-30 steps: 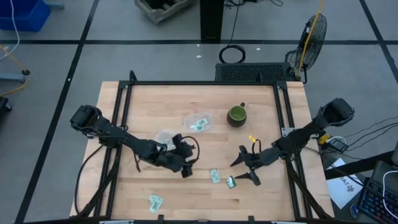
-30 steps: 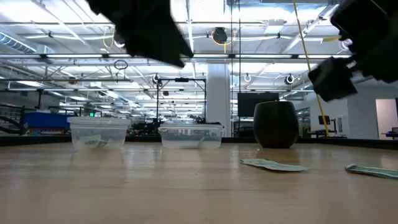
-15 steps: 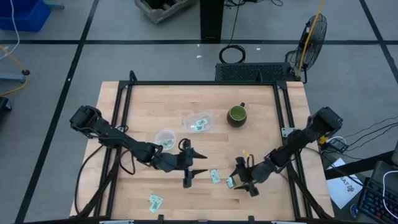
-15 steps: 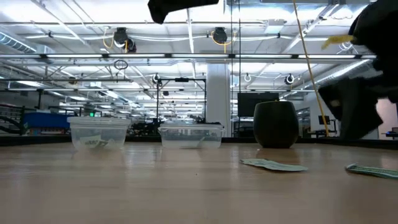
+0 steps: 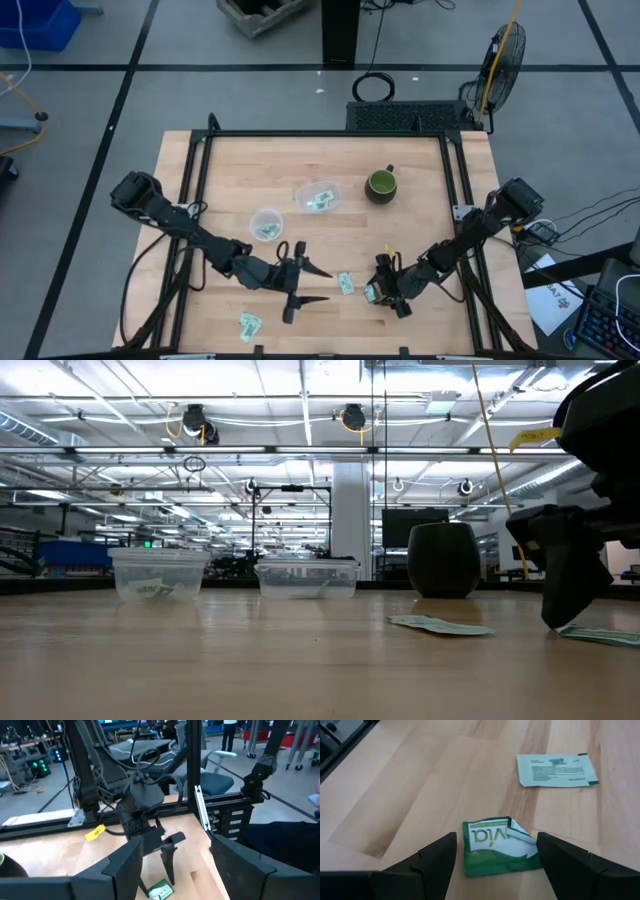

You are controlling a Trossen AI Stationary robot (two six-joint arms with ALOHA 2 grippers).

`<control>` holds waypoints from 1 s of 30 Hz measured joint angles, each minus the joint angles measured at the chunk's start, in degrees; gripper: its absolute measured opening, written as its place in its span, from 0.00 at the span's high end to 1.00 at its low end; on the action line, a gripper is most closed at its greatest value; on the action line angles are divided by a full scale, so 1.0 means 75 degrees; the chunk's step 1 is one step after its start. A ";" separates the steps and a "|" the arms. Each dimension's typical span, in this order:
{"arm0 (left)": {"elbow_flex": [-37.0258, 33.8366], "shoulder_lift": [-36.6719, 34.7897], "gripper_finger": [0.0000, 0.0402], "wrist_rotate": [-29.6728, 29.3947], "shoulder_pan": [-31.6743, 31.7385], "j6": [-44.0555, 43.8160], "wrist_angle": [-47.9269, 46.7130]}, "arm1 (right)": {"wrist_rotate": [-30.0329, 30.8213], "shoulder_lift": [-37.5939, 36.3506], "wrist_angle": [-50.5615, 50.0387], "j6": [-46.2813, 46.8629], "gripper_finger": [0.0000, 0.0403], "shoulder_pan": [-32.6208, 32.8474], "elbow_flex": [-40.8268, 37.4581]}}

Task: Pick and place Stevia / Truvia into bins
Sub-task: Put the truvia packet into the oval container

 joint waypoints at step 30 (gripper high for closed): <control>0.0000 -0.0003 0.40 -0.0023 -0.0247 0.0097 -0.0017 | 0.0182 -0.0614 0.0020 -0.0816 0.70 -0.0629 -0.0026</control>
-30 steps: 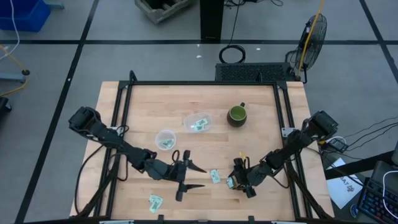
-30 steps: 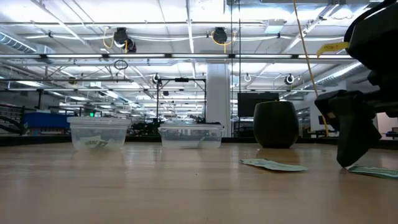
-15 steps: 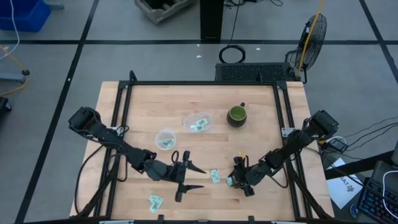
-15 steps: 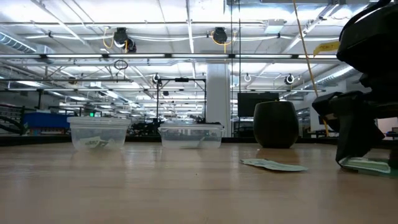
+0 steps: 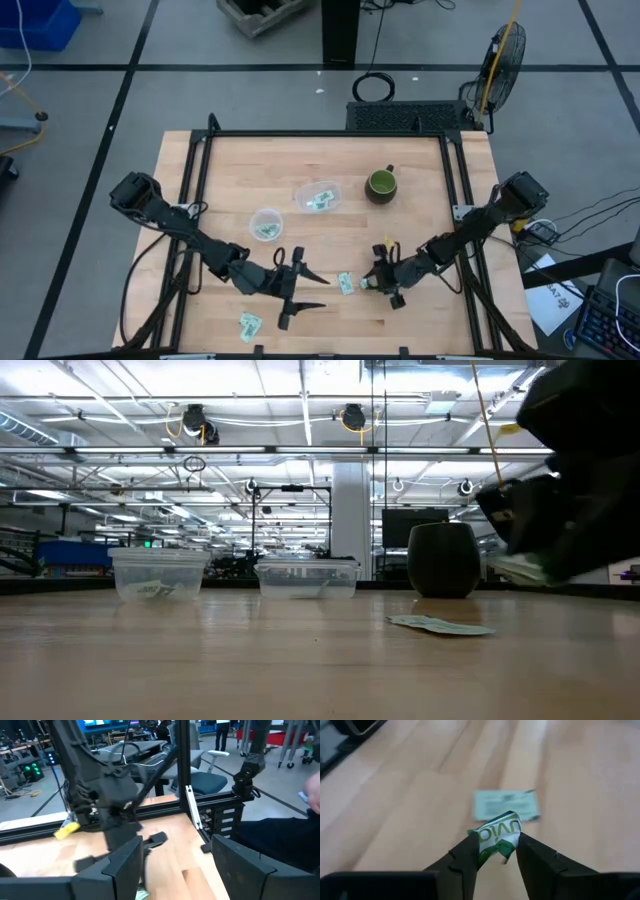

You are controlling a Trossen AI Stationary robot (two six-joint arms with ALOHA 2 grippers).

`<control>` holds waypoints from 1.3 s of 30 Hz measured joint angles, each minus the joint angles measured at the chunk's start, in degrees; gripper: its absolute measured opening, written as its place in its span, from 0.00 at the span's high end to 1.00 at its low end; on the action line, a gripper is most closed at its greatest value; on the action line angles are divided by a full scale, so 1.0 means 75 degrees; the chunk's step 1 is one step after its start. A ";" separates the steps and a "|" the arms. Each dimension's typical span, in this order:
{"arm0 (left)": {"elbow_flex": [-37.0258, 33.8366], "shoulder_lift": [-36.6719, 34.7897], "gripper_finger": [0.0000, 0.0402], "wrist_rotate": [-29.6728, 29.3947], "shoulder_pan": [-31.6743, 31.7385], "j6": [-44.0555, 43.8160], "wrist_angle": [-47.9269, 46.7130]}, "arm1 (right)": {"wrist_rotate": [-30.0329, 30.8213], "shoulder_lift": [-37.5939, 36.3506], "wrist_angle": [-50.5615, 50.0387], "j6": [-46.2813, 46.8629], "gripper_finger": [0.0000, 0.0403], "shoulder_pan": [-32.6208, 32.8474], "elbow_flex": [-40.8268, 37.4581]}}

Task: Pick and place Stevia / Truvia into bins
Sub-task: Put the truvia packet into the oval container

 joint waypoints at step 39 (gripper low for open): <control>-0.0006 0.0000 0.40 -0.0058 -0.0341 0.0436 0.0071 | -0.1219 0.1502 -0.0674 -0.2087 0.74 -0.5526 0.2864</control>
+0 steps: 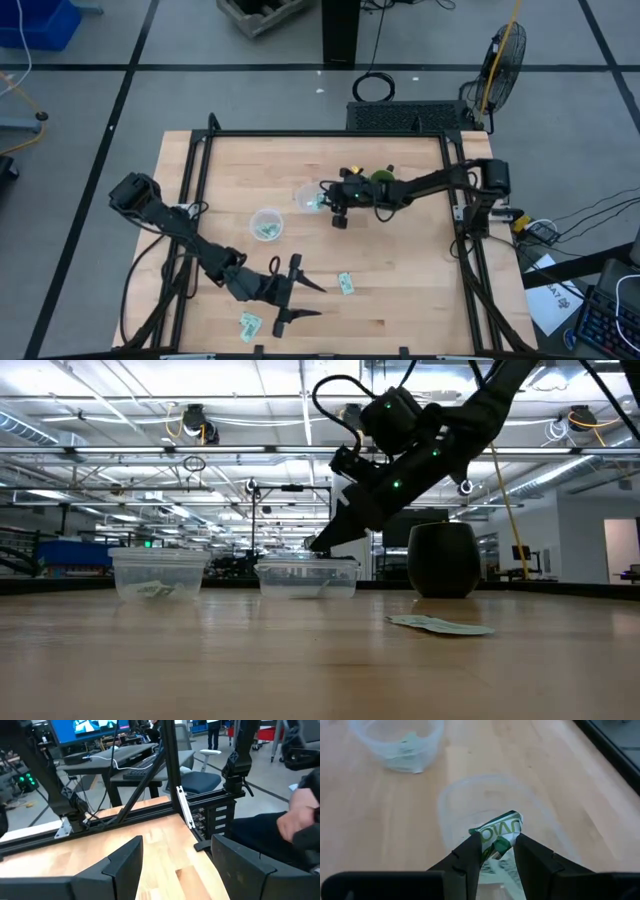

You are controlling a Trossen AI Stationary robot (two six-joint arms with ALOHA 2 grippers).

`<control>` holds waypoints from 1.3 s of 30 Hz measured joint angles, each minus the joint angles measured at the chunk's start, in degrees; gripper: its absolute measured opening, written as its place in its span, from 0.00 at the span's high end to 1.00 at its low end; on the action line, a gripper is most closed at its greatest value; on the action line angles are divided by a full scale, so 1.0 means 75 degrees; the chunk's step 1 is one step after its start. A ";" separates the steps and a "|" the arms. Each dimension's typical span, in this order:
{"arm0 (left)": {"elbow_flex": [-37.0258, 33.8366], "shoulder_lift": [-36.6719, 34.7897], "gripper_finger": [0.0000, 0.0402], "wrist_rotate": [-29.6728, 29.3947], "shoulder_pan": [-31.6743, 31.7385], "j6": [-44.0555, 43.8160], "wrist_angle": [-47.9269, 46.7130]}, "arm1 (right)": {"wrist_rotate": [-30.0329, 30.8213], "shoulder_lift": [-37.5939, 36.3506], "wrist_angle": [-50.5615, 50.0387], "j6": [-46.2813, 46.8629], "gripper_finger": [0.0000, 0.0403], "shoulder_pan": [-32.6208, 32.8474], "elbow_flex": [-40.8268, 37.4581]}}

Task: Pick and place Stevia / Truvia into bins
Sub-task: Put the truvia packet into the oval container, then put the stevia packet into the round container

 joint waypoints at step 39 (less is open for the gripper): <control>0.0000 0.0978 0.40 -0.0800 0.1393 -0.3045 -0.1908 | -0.0109 -0.5486 -0.1348 0.2464 0.34 0.3161 -0.2473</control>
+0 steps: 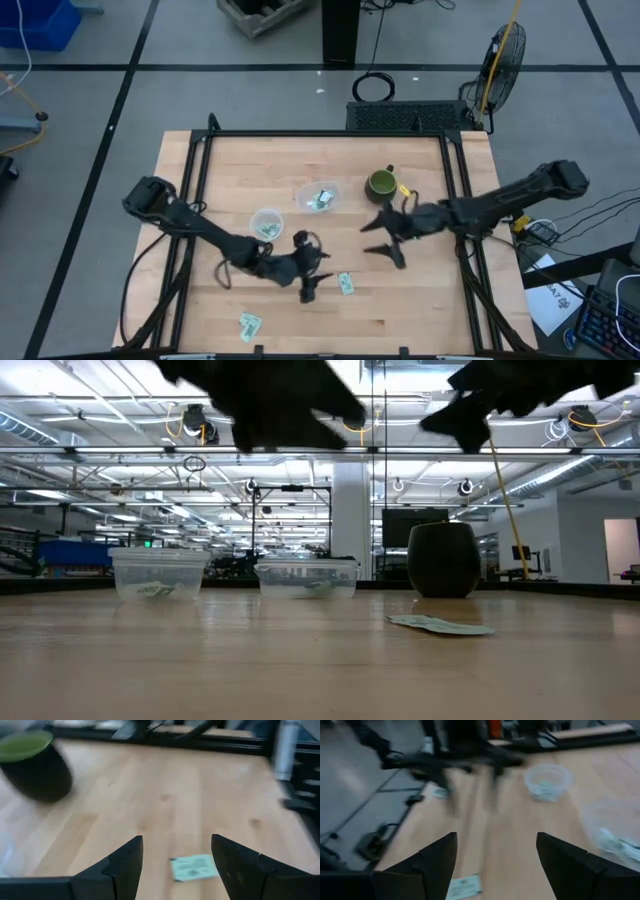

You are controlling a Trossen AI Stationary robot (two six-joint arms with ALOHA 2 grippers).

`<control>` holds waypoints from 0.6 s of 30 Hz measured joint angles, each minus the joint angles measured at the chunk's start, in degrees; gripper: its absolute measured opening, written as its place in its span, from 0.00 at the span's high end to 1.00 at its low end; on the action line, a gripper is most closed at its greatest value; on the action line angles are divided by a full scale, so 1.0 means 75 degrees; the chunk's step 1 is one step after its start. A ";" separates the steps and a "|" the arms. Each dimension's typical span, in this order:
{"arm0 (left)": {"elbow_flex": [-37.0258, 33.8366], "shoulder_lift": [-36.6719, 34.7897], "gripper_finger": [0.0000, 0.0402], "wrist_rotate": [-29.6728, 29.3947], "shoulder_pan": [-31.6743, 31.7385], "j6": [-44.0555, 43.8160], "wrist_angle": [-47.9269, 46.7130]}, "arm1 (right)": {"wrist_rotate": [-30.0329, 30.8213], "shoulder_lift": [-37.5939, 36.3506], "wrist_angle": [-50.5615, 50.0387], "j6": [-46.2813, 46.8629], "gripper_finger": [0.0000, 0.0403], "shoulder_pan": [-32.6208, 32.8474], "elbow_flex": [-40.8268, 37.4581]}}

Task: Pick and place Stevia / Truvia into bins
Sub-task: Put the stevia packet into the round container

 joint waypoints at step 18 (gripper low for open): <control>0.2064 0.2594 0.34 0.0958 0.0135 0.0054 -0.0708 | 0.1957 -0.0315 0.0325 -0.0150 0.36 0.1715 -0.0314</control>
